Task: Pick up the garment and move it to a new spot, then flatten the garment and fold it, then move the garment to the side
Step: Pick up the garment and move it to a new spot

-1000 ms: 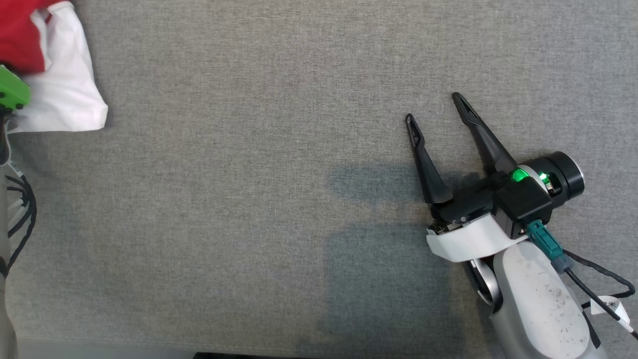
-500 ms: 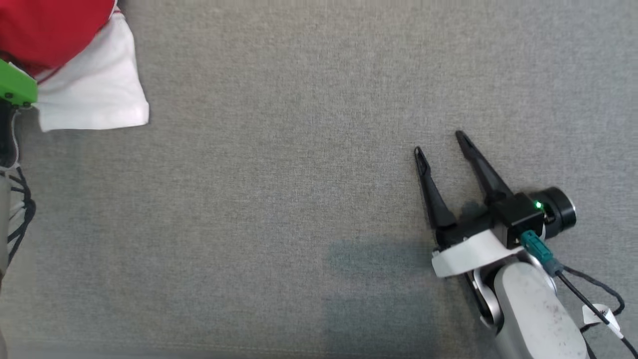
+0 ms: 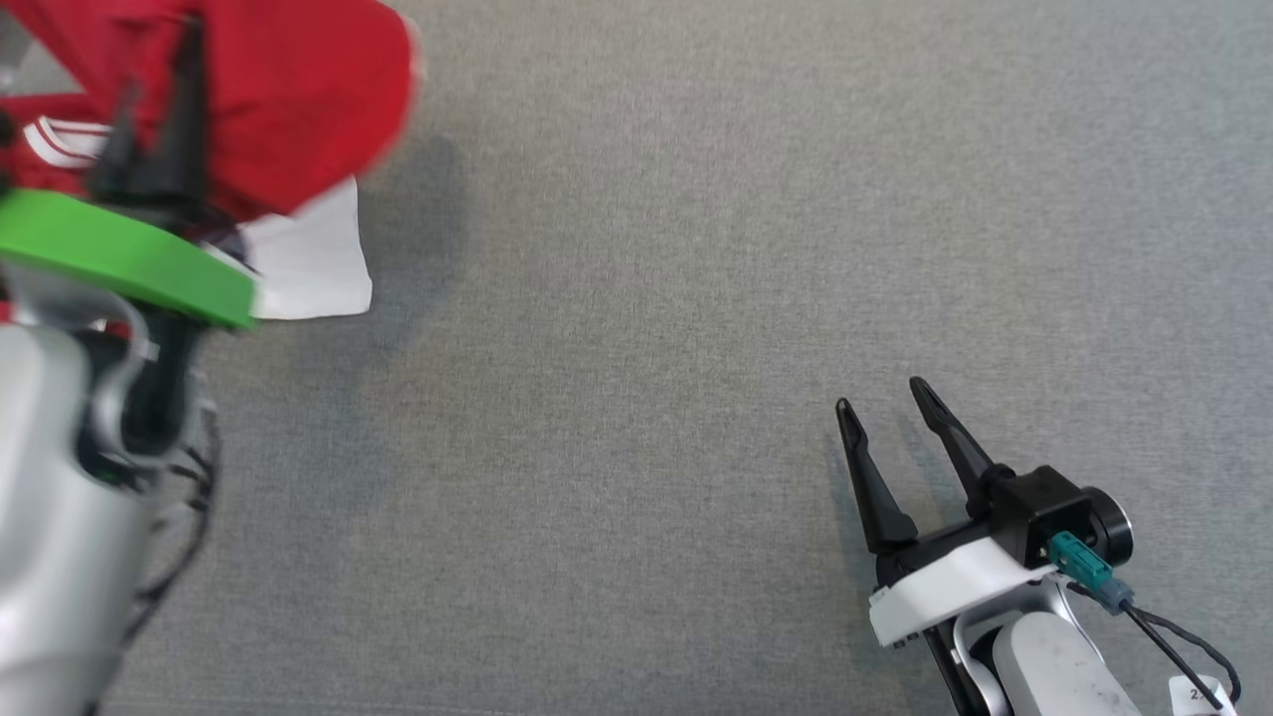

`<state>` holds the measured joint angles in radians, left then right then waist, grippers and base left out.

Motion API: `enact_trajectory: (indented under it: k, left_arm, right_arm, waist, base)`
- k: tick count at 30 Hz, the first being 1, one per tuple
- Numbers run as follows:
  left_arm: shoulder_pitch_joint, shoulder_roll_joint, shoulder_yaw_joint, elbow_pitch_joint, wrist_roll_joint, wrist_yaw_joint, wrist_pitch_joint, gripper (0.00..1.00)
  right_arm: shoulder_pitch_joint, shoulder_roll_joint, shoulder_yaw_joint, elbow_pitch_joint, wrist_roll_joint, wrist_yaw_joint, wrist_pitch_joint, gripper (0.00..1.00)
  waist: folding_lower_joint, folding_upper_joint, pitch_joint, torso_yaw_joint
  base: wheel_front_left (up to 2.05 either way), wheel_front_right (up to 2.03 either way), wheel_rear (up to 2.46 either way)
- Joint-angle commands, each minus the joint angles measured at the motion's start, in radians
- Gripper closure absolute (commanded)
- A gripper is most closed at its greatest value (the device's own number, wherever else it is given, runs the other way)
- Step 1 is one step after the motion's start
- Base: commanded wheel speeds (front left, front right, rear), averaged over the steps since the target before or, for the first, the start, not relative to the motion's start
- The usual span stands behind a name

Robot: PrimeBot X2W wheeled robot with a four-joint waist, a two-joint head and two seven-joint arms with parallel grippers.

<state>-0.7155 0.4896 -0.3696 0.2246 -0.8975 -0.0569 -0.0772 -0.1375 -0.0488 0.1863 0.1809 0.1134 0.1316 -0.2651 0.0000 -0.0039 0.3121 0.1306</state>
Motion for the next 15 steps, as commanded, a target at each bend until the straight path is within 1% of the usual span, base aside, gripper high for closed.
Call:
enact_trajectory:
  k: [1,5,8,9,10,12,15]
  left_arm:
    - [0.063,-0.023,-0.028,-0.119,-0.011,0.039,0.029,1.0]
    - [0.153,-0.078,-0.108,-0.337,-0.001,0.105,0.078,1.0]
    - [0.202,-0.132,-0.194,-0.456,0.001,0.13,0.113,1.0]
    - [0.213,-0.147,-0.221,-0.481,0.003,0.134,0.125,1.0]
    - [0.213,-0.147,-0.221,-0.481,0.003,0.134,0.125,1.0]
    - [0.232,-0.174,-0.277,-0.504,0.015,0.14,0.144,1.0]
    - [0.252,-0.21,-0.344,-0.484,0.035,0.139,0.15,1.0]
  right_arm:
    - [0.024,-0.003,-0.003,0.002,0.011,-0.002,0.001,0.0]
    - [0.035,-0.003,-0.007,0.002,0.024,-0.002,0.001,0.0]
    - [0.035,-0.003,-0.012,-0.003,0.029,-0.002,0.001,0.0]
    - [0.034,-0.003,-0.015,-0.004,0.031,-0.002,0.001,0.0]
    - [0.034,-0.003,-0.015,-0.004,0.031,-0.002,0.001,0.0]
    - [0.03,-0.003,-0.018,-0.008,0.037,-0.002,0.001,0.0]
    - [0.024,-0.003,-0.024,-0.011,0.04,-0.002,0.001,0.0]
  waist:
    - [0.0,0.0039,-0.075,-0.027]
    - [0.0,0.0039,-0.096,-0.058]
    - [0.0,0.0039,-0.101,-0.087]
    - [0.0,0.0039,-0.1,-0.097]
    - [0.0,0.0039,-0.1,-0.097]
    - [0.0,0.0039,-0.097,-0.119]
    - [0.0,0.0039,-0.089,-0.156]
  base:
    - [0.0,0.0,0.0]
    - [0.0,0.0,0.0]
    - [0.0,0.0,0.0]
    - [0.0,0.0,0.0]
    - [0.0,0.0,0.0]
    - [0.0,0.0,0.0]
    - [0.0,0.0,0.0]
